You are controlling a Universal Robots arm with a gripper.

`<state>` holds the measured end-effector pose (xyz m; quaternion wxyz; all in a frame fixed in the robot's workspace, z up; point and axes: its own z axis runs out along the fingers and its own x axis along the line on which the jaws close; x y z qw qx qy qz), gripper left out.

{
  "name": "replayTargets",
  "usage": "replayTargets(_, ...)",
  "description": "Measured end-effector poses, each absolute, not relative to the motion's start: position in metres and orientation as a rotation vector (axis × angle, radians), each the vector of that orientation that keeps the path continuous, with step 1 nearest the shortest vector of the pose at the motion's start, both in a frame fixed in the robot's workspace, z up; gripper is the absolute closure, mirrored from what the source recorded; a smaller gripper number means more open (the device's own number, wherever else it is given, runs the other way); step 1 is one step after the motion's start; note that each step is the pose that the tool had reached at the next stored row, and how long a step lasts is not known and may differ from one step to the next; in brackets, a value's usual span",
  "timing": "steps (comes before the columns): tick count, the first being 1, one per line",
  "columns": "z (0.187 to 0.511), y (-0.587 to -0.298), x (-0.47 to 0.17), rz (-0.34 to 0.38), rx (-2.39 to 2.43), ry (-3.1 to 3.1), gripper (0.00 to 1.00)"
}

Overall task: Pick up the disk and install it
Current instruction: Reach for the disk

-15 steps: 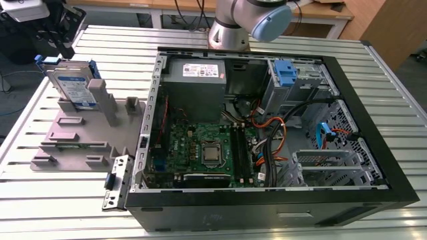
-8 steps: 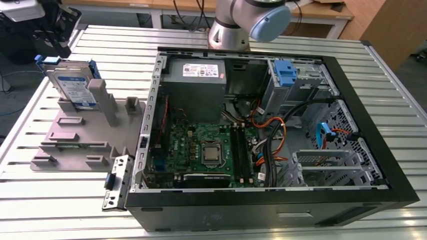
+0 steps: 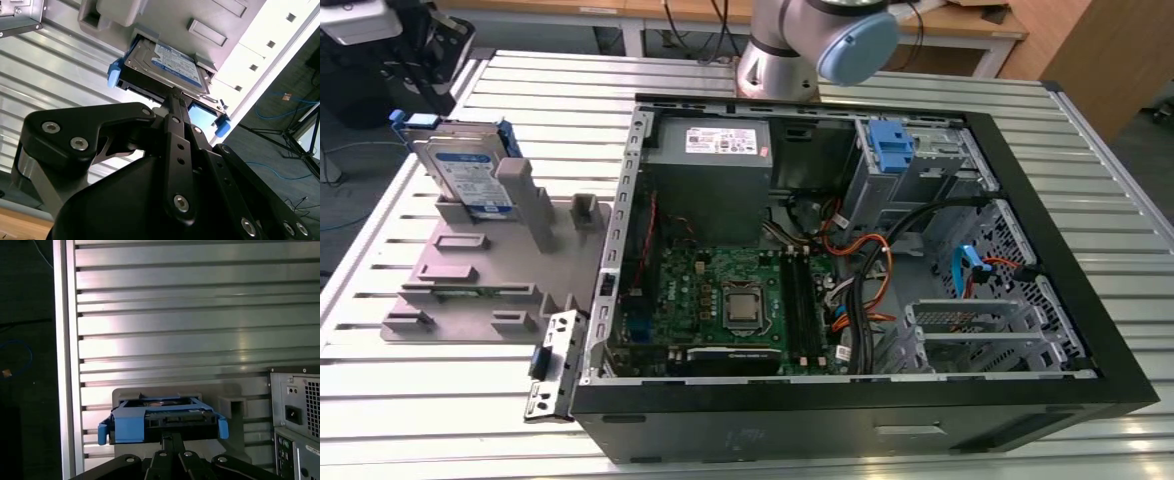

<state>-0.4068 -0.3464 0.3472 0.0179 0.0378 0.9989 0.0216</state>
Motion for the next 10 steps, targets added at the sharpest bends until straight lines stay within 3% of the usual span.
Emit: replayTargets(10, 0.3427, -0.3448, -0.4092, 0.067, 0.117, 3.104, 0.89)
